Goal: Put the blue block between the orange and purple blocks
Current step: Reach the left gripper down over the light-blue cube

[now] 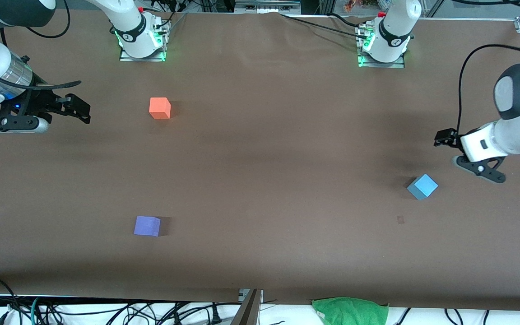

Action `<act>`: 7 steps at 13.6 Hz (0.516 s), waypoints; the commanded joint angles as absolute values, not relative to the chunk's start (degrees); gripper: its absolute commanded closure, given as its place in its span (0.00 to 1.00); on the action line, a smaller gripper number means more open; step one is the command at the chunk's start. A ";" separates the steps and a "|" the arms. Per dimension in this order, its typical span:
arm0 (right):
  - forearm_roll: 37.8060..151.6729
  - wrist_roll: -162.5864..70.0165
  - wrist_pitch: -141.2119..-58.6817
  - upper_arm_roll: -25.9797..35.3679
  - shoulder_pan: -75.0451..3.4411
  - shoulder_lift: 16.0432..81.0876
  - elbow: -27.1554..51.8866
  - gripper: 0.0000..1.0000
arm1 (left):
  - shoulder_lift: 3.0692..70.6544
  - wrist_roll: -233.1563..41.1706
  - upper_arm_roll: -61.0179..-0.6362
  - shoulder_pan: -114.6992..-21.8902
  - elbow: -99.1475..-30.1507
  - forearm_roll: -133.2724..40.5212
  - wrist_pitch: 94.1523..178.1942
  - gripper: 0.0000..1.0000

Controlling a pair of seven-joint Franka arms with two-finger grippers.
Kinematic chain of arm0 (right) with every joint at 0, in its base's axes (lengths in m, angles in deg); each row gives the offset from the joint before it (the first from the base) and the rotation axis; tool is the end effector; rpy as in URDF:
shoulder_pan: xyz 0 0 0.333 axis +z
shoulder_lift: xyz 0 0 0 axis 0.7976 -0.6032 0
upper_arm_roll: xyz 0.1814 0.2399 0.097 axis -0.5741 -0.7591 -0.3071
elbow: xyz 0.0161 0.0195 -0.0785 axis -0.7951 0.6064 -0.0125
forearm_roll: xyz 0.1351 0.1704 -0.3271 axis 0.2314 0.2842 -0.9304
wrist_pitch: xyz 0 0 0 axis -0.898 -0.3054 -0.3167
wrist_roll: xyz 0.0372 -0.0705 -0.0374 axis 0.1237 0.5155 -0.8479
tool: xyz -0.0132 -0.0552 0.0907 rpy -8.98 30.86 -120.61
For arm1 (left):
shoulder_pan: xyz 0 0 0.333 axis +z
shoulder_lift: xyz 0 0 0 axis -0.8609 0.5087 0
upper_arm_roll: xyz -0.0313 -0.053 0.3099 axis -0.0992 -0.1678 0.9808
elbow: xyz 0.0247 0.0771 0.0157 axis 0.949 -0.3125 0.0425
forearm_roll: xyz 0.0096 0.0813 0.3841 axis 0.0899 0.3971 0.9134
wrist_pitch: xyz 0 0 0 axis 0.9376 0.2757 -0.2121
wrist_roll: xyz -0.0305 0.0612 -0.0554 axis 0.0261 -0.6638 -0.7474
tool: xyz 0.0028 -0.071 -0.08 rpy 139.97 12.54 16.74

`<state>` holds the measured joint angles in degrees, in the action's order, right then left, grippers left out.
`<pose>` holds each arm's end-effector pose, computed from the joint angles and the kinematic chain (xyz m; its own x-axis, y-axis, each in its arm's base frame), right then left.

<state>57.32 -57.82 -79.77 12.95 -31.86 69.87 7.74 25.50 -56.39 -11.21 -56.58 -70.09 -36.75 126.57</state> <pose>0.5663 0.0744 0.5765 0.9997 0.0152 -0.0177 0.0156 -0.9997 0.0200 0.5955 0.0440 0.3805 0.8539 -0.4877 -0.1818 -0.4773 -0.8730 0.1001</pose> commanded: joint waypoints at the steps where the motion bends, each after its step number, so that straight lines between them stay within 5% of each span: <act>1: 57.37 -57.47 -78.63 12.87 -31.89 69.48 6.33 0.00 | 27.49 -48.26 -11.10 -56.61 -73.38 -37.30 134.90 0.00; 7: 57.37 -56.94 -78.63 12.96 -32.07 69.48 6.33 0.00 | 32.15 -39.20 -11.10 -56.61 -77.96 -37.30 150.73 0.00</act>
